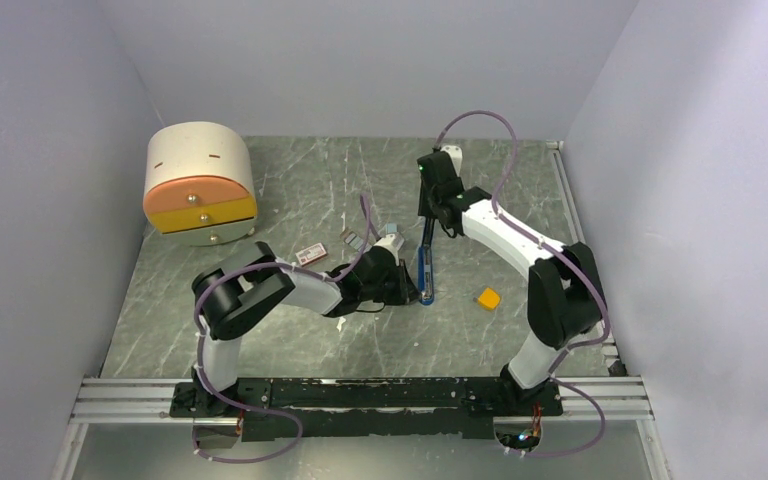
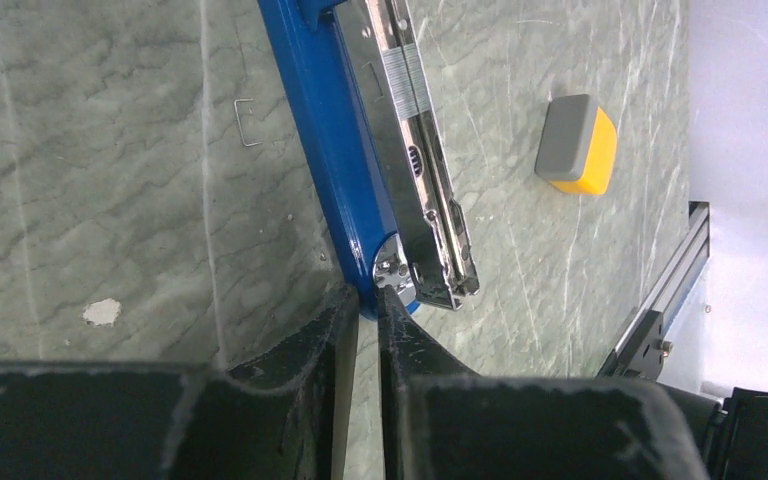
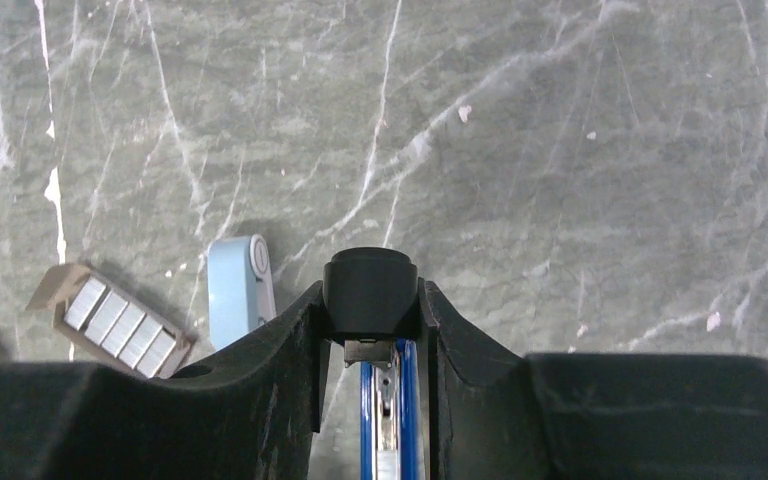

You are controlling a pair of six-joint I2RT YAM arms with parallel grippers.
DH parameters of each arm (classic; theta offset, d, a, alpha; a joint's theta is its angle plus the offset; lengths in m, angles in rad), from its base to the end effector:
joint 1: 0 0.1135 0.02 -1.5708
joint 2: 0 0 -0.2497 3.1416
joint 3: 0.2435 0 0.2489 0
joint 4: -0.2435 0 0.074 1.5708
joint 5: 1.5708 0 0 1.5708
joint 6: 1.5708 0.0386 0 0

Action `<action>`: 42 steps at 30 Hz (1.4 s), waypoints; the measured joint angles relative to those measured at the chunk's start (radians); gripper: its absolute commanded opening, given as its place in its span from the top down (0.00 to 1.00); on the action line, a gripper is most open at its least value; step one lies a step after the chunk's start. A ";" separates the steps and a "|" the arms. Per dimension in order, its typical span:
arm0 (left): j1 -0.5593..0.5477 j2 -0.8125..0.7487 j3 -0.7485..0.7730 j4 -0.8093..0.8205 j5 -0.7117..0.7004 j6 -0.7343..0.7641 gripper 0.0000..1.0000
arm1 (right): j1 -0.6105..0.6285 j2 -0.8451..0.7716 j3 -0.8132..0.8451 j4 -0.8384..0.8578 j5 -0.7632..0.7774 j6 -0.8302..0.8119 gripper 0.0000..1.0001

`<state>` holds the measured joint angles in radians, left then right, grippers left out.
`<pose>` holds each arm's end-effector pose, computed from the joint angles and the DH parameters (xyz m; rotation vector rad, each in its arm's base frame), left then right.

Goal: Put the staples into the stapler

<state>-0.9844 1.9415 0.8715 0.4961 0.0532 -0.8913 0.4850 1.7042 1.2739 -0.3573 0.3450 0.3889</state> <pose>0.2050 -0.3123 0.1021 0.1448 2.3694 -1.0790 0.3384 0.1636 0.2366 0.0547 2.3005 0.0387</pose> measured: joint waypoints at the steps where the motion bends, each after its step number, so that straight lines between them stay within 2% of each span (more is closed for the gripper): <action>1: 0.001 0.002 0.000 0.003 0.001 -0.006 0.82 | 0.005 -0.017 -0.017 0.002 0.005 0.004 0.79; 12: 0.002 0.041 0.037 0.000 0.012 -0.032 0.78 | 0.102 -0.137 -0.150 0.035 0.118 0.052 0.81; 30: 0.002 0.098 0.156 -0.101 0.010 -0.033 0.85 | 0.145 -0.326 -0.396 0.187 0.183 0.154 0.83; 33: 0.002 0.102 0.167 -0.119 0.010 -0.035 0.82 | 0.158 -0.348 -0.425 0.204 0.197 0.169 0.83; 42: 0.003 0.109 0.169 -0.126 0.008 -0.068 0.82 | 0.181 -0.409 -0.502 0.237 0.225 0.218 0.85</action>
<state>-0.9817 2.0510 1.0409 0.3706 0.0612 -0.9592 0.6659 1.2957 0.7715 -0.1207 0.5705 0.6067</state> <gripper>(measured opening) 0.180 0.369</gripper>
